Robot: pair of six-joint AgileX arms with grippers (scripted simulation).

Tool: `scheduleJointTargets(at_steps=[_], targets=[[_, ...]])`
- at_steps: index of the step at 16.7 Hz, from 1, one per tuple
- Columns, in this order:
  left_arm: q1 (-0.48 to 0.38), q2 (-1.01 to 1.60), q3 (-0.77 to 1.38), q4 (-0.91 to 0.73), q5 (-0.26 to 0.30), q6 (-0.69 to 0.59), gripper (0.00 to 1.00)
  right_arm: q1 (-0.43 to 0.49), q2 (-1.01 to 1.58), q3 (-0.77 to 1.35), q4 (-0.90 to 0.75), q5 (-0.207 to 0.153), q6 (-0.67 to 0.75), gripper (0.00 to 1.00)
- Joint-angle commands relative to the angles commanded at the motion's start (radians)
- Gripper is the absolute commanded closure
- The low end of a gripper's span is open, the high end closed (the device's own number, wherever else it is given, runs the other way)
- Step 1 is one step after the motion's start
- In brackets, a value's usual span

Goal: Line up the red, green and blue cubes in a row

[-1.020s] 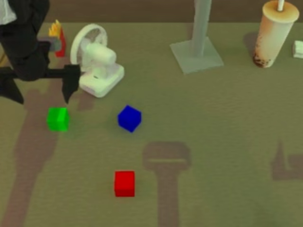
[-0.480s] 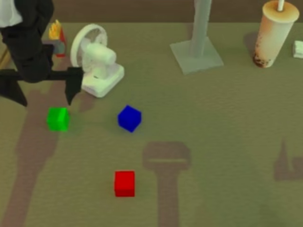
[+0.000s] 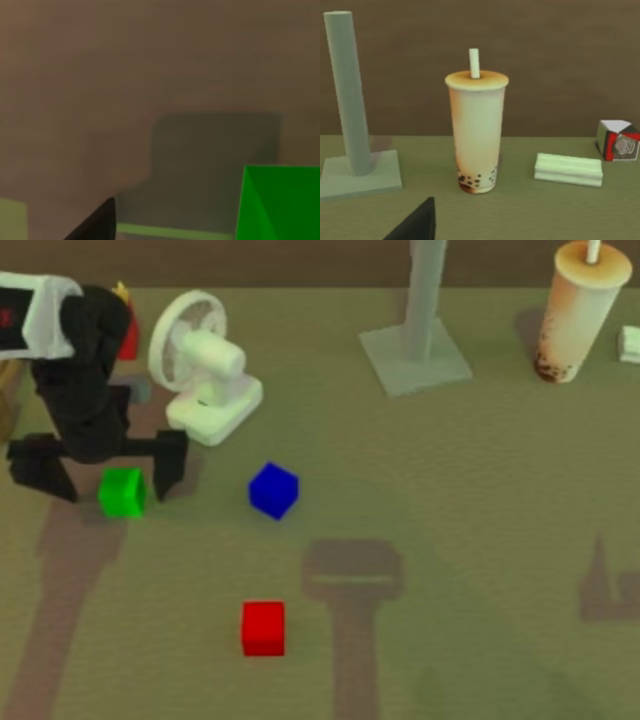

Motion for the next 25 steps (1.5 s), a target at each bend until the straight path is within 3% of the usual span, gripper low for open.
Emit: scheduleJointTargets(at_steps=[4, 17, 25], targets=[[0.0, 0.001, -0.002, 0.002, 0.0, 0.0, 0.0, 0.0, 0.0, 0.0, 0.0, 0.0, 0.0, 0.0], [0.0, 0.001, -0.002, 0.002, 0.0, 0.0, 0.98, 0.0, 0.0, 0.0, 0.0, 0.0, 0.0, 0.0], [0.0, 0.001, -0.002, 0.002, 0.0, 0.0, 1.0, 0.0, 0.0, 0.0, 0.0, 0.0, 0.0, 0.0]])
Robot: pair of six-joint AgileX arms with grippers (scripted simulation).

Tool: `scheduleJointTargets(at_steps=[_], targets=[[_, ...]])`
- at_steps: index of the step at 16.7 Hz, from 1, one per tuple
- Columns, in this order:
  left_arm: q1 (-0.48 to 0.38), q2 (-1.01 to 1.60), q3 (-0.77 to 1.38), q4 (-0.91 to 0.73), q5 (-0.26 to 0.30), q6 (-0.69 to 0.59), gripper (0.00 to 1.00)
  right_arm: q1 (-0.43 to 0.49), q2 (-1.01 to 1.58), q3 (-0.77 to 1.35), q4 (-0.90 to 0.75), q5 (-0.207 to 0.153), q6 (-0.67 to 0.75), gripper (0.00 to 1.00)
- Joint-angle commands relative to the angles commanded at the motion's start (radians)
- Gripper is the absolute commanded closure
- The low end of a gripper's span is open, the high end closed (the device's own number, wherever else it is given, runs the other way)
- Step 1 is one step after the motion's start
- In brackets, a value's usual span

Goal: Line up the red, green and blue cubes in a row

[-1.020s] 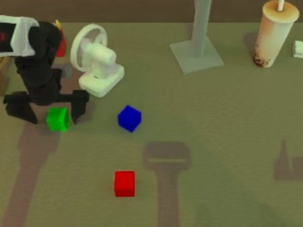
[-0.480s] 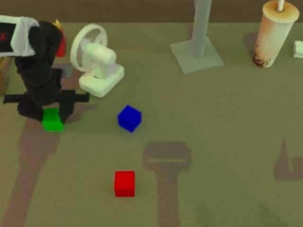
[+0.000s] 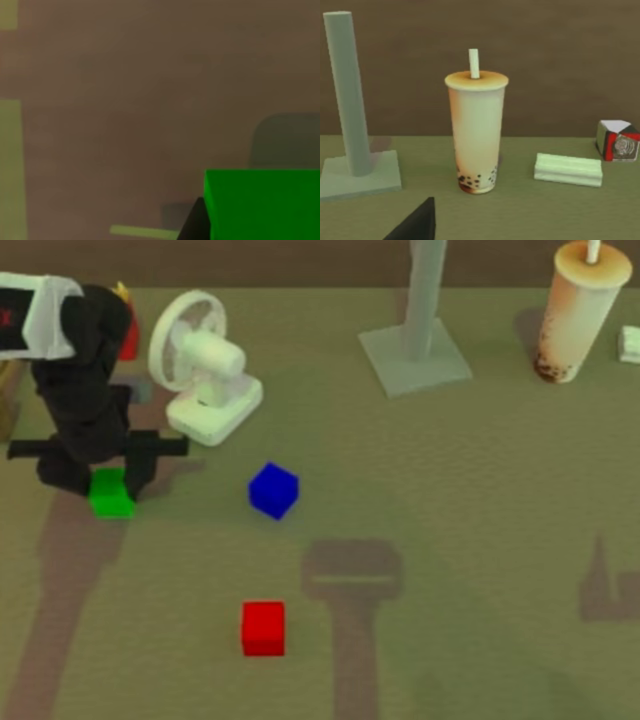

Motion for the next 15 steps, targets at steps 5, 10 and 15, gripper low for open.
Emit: scheduleJointTargets(at_steps=[5, 10, 15], targets=[[0.009, -0.043, 0.054, -0.083, -0.002, -0.001, 1.0, 0.0, 0.0, 0.0, 0.0, 0.0, 0.0, 0.0], [0.02, -0.109, 0.143, -0.238, -0.003, -0.001, 1.0, 0.0, 0.0, 0.0, 0.0, 0.0, 0.0, 0.0], [0.013, -0.106, 0.143, -0.238, -0.003, -0.001, 1.0, 0.0, 0.0, 0.0, 0.0, 0.0, 0.0, 0.0]])
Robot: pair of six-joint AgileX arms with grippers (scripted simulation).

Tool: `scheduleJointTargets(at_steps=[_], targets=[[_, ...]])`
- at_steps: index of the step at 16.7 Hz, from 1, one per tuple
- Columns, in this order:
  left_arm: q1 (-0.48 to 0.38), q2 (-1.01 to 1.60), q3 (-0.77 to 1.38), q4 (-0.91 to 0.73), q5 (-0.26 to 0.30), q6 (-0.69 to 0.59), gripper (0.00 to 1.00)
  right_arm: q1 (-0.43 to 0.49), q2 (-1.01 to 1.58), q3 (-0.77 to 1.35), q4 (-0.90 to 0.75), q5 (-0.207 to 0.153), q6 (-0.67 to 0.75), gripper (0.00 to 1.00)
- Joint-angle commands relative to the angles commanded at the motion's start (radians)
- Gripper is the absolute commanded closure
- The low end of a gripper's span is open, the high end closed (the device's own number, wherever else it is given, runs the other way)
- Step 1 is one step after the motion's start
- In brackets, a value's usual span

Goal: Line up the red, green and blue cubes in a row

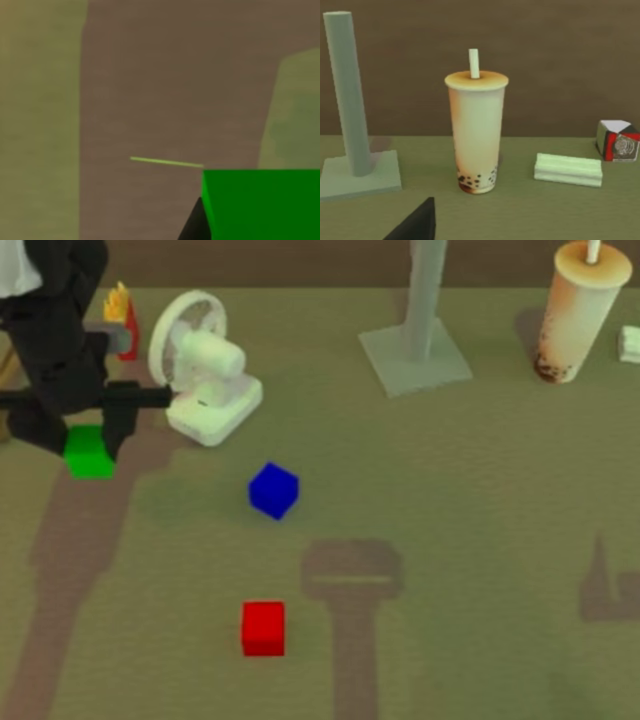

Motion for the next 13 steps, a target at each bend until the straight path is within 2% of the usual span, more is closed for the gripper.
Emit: scheduleJointTargets(at_steps=[2, 4, 13], targets=[[-0.035, 0.0, 0.002, -0.004, 0.0, -0.035, 1.0, 0.0, 0.0, 0.0, 0.0, 0.0, 0.0, 0.0], [-0.109, -0.004, 0.002, -0.011, -0.001, -0.11, 1.0, 0.0, 0.0, 0.0, 0.0, 0.0, 0.0, 0.0], [-0.642, -0.071, -0.049, -0.039, -0.004, -0.638, 1.0, 0.0, 0.0, 0.0, 0.0, 0.0, 0.0, 0.0]])
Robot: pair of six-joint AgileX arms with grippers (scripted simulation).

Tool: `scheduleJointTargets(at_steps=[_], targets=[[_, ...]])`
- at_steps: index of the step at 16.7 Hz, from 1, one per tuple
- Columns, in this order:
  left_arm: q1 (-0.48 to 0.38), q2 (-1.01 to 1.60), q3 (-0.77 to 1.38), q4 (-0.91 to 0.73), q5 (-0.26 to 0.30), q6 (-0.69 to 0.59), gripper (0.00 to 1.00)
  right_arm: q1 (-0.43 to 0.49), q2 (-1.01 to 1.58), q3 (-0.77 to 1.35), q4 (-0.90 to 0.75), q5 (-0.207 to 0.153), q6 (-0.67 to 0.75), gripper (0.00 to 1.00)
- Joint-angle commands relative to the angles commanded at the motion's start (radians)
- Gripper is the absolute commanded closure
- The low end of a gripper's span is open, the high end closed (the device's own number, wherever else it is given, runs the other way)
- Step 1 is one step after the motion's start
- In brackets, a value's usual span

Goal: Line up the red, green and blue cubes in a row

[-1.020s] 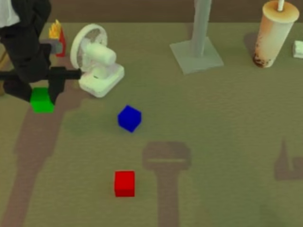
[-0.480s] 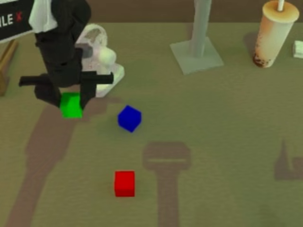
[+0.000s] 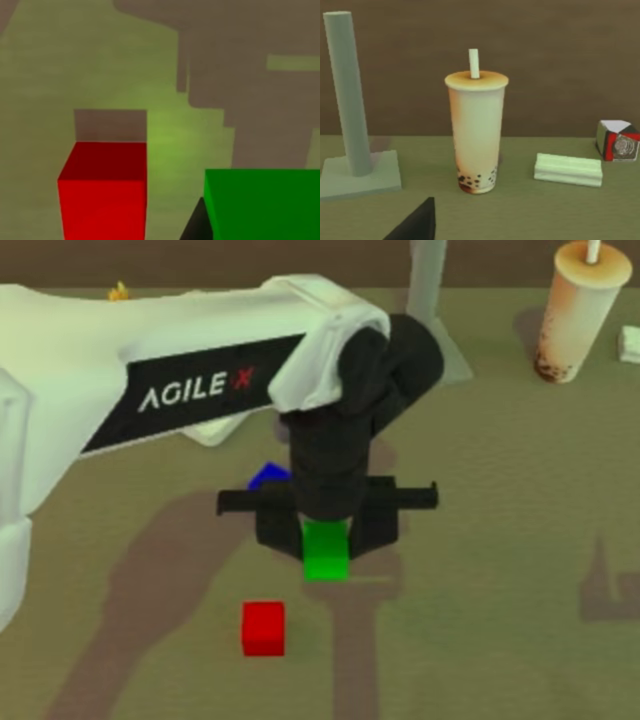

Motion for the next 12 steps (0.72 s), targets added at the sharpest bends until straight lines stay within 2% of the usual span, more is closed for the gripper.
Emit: scheduleJointTargets(at_steps=[3, 8, 12], targets=[[-0.075, -0.026, -0.012, 0.004, -0.003, -0.075, 1.0, 0.0, 0.0, 0.0, 0.0, 0.0, 0.0, 0.0], [-0.076, -0.022, -0.013, 0.008, -0.002, -0.076, 1.0, 0.0, 0.0, 0.0, 0.0, 0.0, 0.0, 0.0], [-0.074, 0.012, -0.091, 0.124, -0.002, -0.078, 1.0, 0.0, 0.0, 0.0, 0.0, 0.0, 0.0, 0.0]])
